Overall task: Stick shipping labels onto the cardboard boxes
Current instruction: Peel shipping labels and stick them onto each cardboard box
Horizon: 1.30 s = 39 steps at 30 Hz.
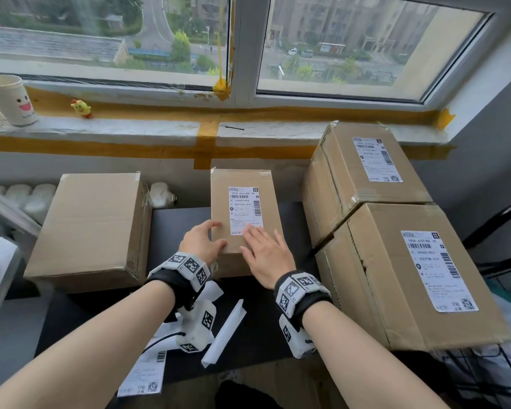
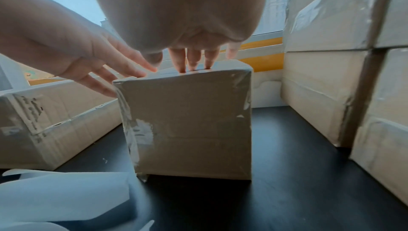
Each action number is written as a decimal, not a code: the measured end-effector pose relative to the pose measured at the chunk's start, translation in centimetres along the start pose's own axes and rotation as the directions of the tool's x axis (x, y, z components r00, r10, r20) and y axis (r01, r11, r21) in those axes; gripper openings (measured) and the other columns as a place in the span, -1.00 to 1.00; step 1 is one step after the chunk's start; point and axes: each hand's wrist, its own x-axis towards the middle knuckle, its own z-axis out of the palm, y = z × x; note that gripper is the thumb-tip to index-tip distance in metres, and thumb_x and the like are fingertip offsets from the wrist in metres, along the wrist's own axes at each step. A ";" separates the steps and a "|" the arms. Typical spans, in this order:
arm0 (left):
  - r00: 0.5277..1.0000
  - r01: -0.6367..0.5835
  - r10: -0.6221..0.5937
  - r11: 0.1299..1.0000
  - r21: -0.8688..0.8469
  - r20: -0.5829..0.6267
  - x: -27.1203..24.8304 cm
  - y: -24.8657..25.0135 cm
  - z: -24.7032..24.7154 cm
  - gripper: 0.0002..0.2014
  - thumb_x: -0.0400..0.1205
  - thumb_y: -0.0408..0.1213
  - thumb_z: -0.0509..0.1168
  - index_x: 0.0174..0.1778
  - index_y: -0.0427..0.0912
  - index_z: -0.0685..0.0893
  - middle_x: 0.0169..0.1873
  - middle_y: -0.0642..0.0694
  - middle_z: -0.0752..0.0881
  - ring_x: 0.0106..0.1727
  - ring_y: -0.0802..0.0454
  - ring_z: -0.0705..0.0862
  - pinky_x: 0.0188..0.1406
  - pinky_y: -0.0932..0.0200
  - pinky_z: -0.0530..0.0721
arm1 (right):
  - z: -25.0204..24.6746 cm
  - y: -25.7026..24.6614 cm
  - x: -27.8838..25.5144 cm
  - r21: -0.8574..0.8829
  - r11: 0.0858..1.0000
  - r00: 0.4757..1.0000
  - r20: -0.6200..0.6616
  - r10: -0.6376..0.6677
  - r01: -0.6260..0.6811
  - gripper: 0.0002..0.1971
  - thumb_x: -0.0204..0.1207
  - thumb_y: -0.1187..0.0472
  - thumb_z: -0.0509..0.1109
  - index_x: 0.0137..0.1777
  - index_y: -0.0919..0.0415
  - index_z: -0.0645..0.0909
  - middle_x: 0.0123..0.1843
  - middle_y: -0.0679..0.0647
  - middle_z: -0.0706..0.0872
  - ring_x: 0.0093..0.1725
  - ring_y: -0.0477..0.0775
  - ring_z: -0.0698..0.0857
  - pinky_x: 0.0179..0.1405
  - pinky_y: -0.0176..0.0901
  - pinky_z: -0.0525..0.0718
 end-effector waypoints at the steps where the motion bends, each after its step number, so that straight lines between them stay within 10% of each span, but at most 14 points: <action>1: 1.000 0.005 -0.005 1.000 0.000 0.000 -0.1 0.0 0.0 -0.54 0.54 -0.15 0.39 0.38 0.10 0.53 0.29 -0.09 0.63 0.28 -0.08 0.61 0.14 0.06 0.57 | -0.1 0.3 -0.3 0.003 1.000 1.000 0.002 0.026 -0.026 -0.48 0.72 -0.06 -0.08 0.65 0.02 0.10 0.70 -0.11 0.11 0.68 -0.09 0.06 0.65 0.03 -0.16; 26: 0.992 0.096 -0.085 0.988 -0.124 0.093 0.1 0.2 -0.9 -0.32 0.53 -0.22 0.43 0.55 0.12 0.33 0.34 0.01 0.64 0.32 -0.05 0.61 0.29 0.04 0.51 | 0.2 2.0 -1.6 0.073 0.987 0.986 -0.086 0.146 -0.140 -0.49 0.70 -0.09 -0.03 0.62 -0.01 0.20 0.71 -0.07 0.06 0.69 -0.05 -0.03 0.65 0.02 -0.07; 39: 0.974 0.081 -0.042 0.983 -0.165 0.222 2.1 0.1 -1.7 -0.15 0.42 -0.34 0.52 0.59 0.09 0.25 0.24 -0.08 0.69 0.13 0.00 0.66 0.07 0.14 0.59 | -1.4 -1.7 4.7 -0.021 0.999 0.984 0.174 -0.029 0.033 -0.46 0.73 0.00 -0.14 0.68 0.14 -0.03 0.72 -0.03 -0.01 0.69 -0.05 -0.01 0.66 -0.04 -0.12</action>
